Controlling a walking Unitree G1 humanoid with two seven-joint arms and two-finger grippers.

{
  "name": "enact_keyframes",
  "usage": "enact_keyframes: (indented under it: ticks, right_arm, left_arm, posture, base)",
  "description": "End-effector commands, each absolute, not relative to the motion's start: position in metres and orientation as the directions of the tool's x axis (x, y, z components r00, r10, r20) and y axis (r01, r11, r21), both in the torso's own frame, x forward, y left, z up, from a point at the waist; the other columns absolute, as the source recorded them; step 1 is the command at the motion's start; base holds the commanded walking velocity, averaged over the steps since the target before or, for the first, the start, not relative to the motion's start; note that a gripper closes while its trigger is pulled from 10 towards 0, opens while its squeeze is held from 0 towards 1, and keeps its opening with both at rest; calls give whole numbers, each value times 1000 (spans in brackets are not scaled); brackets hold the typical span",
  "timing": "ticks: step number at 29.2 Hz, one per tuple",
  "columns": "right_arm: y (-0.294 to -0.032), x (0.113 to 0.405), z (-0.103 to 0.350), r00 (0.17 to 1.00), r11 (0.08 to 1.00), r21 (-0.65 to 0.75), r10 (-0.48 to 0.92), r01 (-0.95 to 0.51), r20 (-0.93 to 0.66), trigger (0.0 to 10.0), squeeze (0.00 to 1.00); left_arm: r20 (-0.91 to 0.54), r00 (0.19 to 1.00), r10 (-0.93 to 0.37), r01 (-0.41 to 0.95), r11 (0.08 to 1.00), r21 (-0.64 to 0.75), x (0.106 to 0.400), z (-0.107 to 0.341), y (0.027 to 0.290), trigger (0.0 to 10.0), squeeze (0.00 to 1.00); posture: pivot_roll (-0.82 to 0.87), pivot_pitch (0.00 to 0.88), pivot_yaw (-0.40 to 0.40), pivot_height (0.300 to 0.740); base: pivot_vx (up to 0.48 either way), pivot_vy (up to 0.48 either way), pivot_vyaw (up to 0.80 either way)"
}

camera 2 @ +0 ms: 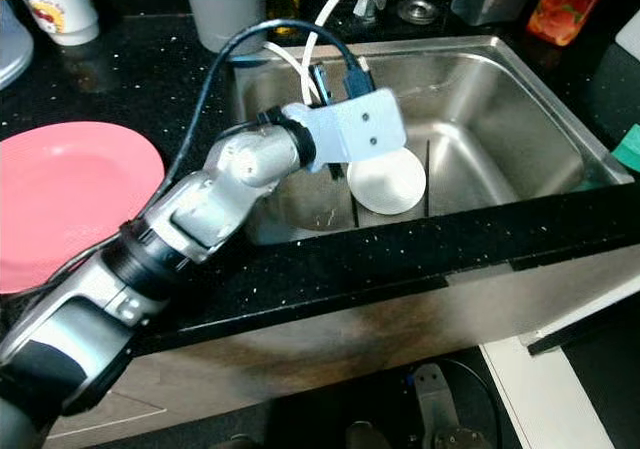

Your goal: Kitchen organization

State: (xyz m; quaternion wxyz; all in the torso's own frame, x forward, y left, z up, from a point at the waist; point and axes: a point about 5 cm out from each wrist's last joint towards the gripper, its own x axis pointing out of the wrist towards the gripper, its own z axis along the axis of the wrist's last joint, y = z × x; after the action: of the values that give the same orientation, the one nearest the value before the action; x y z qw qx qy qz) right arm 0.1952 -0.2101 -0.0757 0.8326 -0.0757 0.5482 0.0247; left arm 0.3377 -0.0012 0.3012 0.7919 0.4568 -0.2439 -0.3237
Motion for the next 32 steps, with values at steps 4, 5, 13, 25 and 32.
enact_keyframes:
  ticks: [4,5,13,25,32]
  right_arm:
    - [-212,186,-80,368,988,-95,-45,-118,-929,10000,0]
    - [-212,186,-80,368,988,-95,-45,-118,-929,10000,0]
    - [-212,187,-80,368,988,-94,-42,-123,-929,10000,0]
    - [-212,187,-79,368,987,-94,-40,-130,-929,10000,0]
    - [-212,187,-80,368,988,-93,-41,-125,-929,10000,0]
  left_arm:
    - [388,596,-703,195,595,779,322,349,-6,10000,0]
    - [388,596,-703,195,595,779,322,349,-6,10000,0]
    - [624,408,-667,570,720,397,294,398,17,10000,0]
    - [284,709,-645,361,679,640,332,320,32,10000,0]
    - [288,768,-572,329,739,588,342,320,46,10000,0]
  posture:
    - [43,176,-29,740]
    - [43,176,-29,740]
    - [47,175,-30,740]
    - [53,180,-38,740]
    - [48,182,-36,740]
  base:
    - [0,0,0]
    - [0,0,0]
    - [0,0,0]
    - [0,0,0]
    - [0,0,0]
